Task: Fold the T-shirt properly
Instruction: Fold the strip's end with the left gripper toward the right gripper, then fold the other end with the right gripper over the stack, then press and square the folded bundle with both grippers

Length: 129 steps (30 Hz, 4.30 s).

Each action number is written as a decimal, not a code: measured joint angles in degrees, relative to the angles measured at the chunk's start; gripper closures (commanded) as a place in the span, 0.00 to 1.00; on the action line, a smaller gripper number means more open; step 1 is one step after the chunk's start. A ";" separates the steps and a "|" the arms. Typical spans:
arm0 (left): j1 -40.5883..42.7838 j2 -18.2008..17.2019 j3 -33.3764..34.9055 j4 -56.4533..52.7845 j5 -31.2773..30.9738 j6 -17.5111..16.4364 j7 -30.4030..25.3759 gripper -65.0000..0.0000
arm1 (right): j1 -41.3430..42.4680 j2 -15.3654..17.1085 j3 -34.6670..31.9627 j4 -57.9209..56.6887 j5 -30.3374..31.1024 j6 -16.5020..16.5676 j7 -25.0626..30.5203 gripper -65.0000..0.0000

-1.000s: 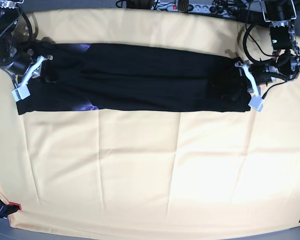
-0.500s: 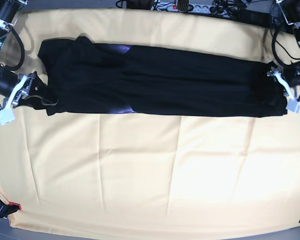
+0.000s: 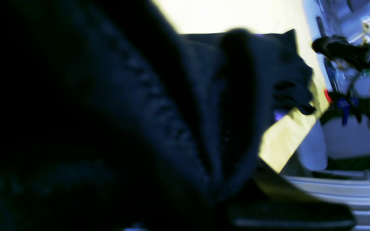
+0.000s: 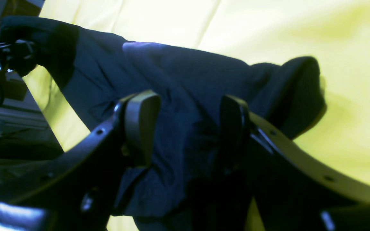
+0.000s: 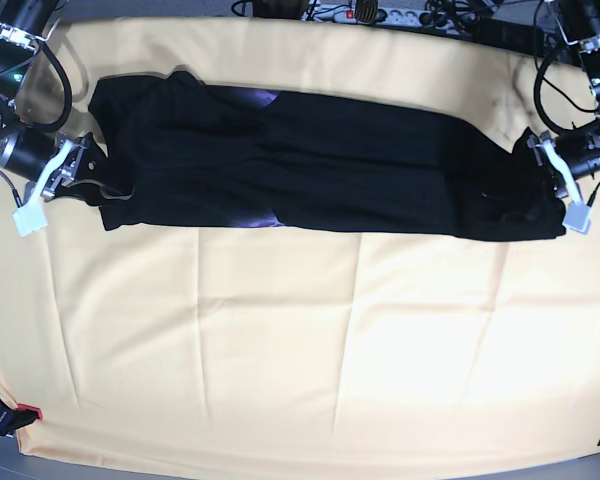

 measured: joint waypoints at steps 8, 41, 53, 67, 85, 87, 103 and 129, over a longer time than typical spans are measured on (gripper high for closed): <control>1.68 9.07 9.57 9.29 -0.35 -4.79 0.20 1.00 | 0.11 -1.22 -0.42 0.00 0.20 0.00 -0.02 0.47; 0.42 13.16 15.96 9.29 38.21 -2.05 -19.87 1.00 | -5.03 5.51 0.33 1.51 -11.06 -0.13 1.29 0.30; 0.39 13.18 15.96 9.29 38.07 -2.12 -20.48 1.00 | -8.85 -3.74 0.42 -2.93 -11.15 0.04 13.90 0.30; 0.39 13.20 15.96 9.29 37.35 -2.12 -20.48 1.00 | -5.40 -6.12 0.57 -11.98 -8.59 1.01 14.86 0.81; -0.11 13.11 6.08 9.29 29.64 -2.10 -20.41 1.00 | -5.73 4.24 0.37 2.14 -21.92 0.11 13.57 1.00; -0.09 12.94 5.22 9.29 29.64 -2.10 -20.41 1.00 | -5.70 6.40 0.33 4.04 -25.29 0.00 15.26 1.00; 0.35 10.91 4.92 9.29 29.64 -2.12 -19.80 1.00 | -6.69 -2.19 0.35 24.13 -18.49 -7.82 12.85 1.00; 0.37 11.02 4.92 9.29 26.29 -2.10 -18.78 1.00 | -3.37 -18.75 -33.05 19.08 -39.71 -0.70 27.08 0.59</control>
